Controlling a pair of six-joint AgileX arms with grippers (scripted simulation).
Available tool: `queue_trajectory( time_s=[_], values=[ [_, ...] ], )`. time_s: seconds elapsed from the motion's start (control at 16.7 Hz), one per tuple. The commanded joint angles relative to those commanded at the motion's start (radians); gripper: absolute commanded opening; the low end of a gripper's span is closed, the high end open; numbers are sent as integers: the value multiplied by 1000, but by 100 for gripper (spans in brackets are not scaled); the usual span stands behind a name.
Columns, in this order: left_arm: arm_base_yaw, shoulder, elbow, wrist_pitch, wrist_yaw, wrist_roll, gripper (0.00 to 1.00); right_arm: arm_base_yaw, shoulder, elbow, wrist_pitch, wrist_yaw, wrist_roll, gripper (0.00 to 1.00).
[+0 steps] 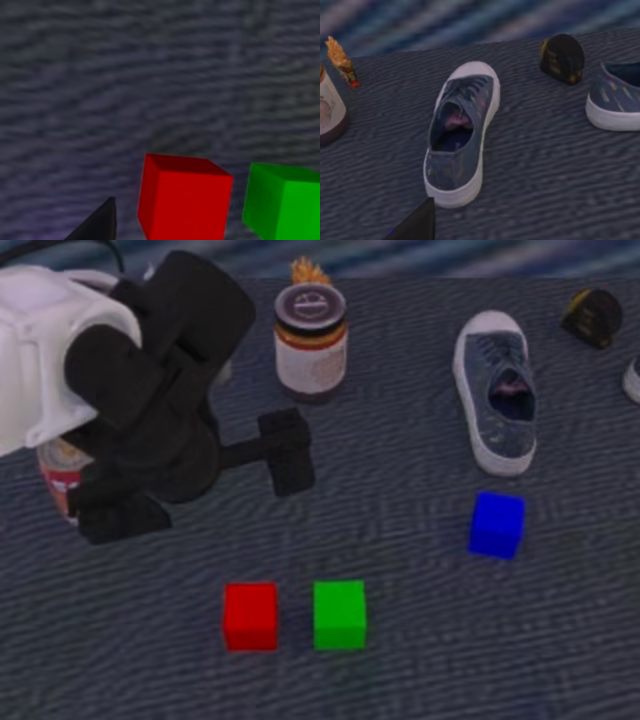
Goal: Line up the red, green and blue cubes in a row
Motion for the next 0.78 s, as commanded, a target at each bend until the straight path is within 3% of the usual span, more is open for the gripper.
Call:
queue_trajectory(
  time_s=[0.48, 0.78],
  values=[
    [351, -830, -667, 430, -5, 316, 100, 162, 864, 600, -459, 4, 249, 100],
    [518, -1233, -992, 676, 7, 561, 100, 252, 1278, 931, -698, 4, 386, 100]
  ],
)
